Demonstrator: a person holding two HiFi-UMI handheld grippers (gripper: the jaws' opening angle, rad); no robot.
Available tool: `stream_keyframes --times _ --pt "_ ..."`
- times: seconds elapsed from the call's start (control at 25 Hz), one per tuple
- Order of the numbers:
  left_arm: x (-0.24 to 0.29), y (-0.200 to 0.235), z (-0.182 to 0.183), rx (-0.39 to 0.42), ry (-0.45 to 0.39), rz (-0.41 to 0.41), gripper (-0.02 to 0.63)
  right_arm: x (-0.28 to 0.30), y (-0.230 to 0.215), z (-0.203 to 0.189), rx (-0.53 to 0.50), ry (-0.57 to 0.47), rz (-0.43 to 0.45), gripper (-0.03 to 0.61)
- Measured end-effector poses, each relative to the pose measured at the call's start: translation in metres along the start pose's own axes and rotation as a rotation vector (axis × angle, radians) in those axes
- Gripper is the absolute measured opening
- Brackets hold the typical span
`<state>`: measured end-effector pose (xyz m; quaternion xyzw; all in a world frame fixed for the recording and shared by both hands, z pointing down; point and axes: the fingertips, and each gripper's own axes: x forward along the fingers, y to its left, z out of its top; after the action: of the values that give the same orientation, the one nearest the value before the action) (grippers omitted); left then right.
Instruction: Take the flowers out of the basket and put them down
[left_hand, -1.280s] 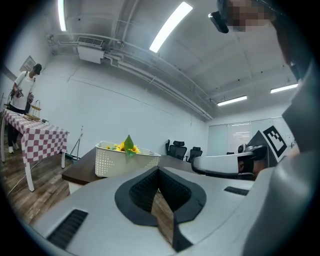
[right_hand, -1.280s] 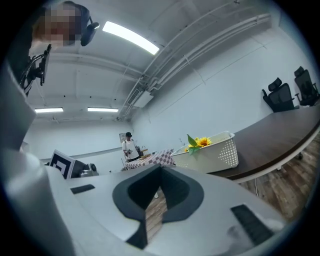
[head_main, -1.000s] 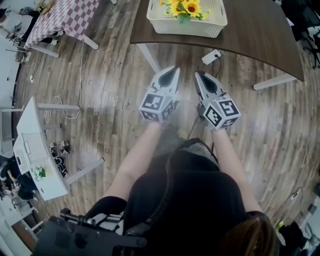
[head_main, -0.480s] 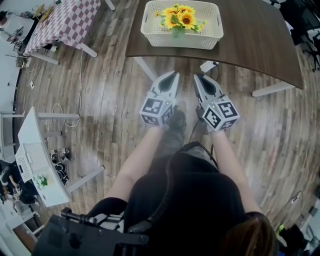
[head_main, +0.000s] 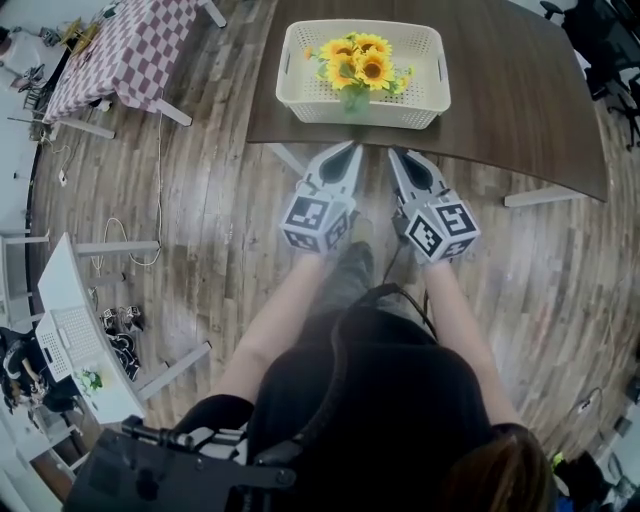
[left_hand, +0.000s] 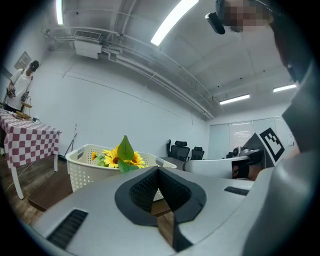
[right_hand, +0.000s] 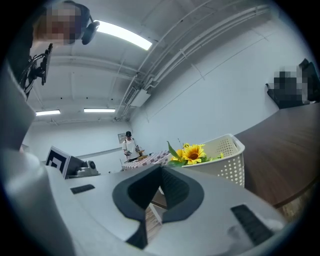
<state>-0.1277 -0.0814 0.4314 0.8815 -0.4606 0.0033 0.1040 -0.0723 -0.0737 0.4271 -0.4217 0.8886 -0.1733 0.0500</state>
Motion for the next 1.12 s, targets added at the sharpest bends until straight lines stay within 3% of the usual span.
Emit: stream_keyframes --times 0.68,1.12 --pt "0.045 0.057 0.032 0.006 -0.012 0.041 0.000 0.067 -0.029 0.029 -0.020 0.028 0.025 0.003" --pt "0.056 0.090 0.036 0.058 0.029 0.080 0.000 0.099 -0.059 0.042 -0.145 0.174 -0.016 0.003"
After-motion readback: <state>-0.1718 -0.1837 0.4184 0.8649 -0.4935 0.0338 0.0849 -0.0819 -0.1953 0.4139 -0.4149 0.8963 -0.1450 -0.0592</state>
